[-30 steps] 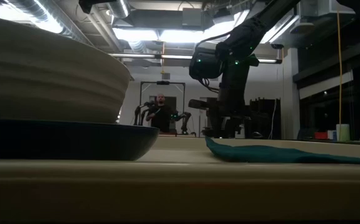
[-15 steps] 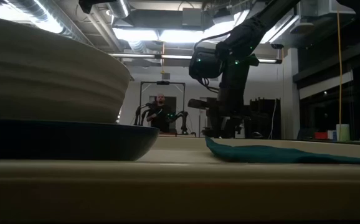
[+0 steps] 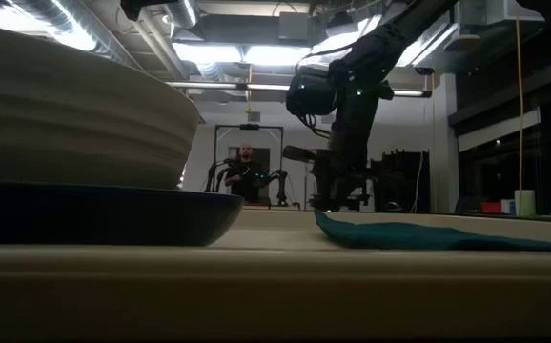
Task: Set up tray
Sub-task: Put the orange knife on top of the green napkin
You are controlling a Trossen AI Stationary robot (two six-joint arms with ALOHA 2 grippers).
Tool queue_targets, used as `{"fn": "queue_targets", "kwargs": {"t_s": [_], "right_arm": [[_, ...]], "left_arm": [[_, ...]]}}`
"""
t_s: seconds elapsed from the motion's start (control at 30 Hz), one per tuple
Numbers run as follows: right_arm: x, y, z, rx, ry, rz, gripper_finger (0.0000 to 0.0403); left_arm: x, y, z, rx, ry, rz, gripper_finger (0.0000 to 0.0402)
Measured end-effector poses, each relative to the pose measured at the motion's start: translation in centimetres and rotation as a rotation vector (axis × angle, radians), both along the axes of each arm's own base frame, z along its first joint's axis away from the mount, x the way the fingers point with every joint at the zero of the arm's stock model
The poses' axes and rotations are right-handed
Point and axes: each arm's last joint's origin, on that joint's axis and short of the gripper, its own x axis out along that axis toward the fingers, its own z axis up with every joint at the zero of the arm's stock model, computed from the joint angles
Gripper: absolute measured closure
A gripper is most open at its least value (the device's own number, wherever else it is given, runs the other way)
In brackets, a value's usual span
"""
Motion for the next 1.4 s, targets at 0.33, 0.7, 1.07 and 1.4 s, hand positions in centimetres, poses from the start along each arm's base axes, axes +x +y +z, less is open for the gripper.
{"fn": "queue_targets", "kwargs": {"t_s": [0.33, 0.7, 1.07, 1.4], "right_arm": [[1.9, -0.6, 4.0, -0.093, -0.027, 0.120, 0.0362], [3.6, 2.3, 10.4, -0.135, 0.010, 0.329, 0.0362], [2.9, 9.7, 10.8, -0.014, 0.113, 0.382, 0.0362], [1.6, 17.0, 10.5, 0.095, 0.159, 0.406, 0.0361]], "left_arm": [[0.0, 0.0, 0.0, 0.000, 0.000, 0.000, 0.0304], [0.0, 0.0, 0.0, 0.002, 0.000, 0.008, 0.0304], [-0.1, 0.0, 0.0, 0.004, 0.000, 0.017, 0.0304], [-0.7, -0.2, 0.3, 0.023, -0.023, 0.014, 0.0304]]}}
